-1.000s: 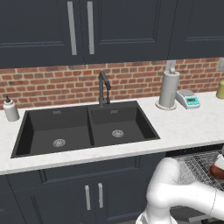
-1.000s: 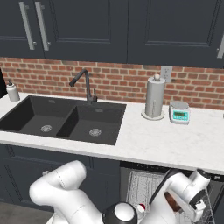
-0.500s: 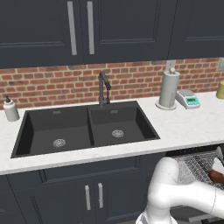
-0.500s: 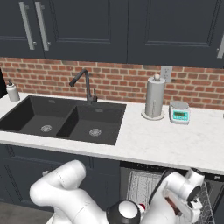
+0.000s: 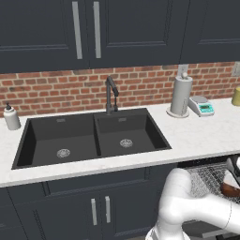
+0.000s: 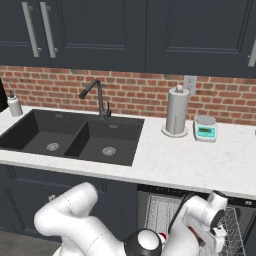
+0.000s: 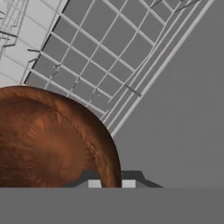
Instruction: Pick up the cup and bowl from the counter, place them in the dishwasher, and close the dishwasher door.
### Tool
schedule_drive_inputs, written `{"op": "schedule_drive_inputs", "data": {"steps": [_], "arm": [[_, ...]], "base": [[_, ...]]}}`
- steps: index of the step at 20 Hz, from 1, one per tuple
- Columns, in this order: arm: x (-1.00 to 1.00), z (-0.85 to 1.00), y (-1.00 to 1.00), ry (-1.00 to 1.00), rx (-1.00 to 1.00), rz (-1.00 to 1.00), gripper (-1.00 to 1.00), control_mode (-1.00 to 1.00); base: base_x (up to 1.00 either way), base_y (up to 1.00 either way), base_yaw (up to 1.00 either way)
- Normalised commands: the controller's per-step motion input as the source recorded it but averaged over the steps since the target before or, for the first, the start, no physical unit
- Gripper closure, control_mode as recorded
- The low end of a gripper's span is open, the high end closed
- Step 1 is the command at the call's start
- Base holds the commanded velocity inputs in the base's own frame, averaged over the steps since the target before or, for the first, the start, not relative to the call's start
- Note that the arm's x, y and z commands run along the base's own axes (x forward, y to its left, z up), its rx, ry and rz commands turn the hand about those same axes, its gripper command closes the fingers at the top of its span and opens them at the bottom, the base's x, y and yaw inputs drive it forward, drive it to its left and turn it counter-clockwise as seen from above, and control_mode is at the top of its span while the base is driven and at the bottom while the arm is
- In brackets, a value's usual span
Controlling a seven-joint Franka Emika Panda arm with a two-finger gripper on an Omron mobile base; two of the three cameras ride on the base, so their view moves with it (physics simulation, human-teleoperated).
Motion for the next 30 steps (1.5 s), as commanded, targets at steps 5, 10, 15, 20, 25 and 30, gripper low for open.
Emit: {"op": "schedule_drive_inputs", "data": {"steps": [5,10,15,20,25,30], "arm": [[0.16,-0.01,0.19,0.0,0.0,-0.02,1.0,-1.0],[0.31,-0.04,0.17,0.0,-0.02,-0.05,1.0,-1.0],[0.11,-0.3,0.06,-0.06,-0.01,-0.03,1.0,-1.0],[0.0,-0.49,0.0,-0.1,0.0,0.0,1.0,-1.0],[0.0,-0.55,0.01,-0.04,-0.03,0.0,1.0,-1.0],[0.01,-0.5,0.0,0.0,-0.04,0.0,1.0,-1.0]], "base": [[0.0,0.0,0.0],[0.0,0.0,0.0],[0.0,0.0,0.0],[0.0,0.0,0.0],[0.0,0.0,0.0],[0.0,0.0,0.0]]}}
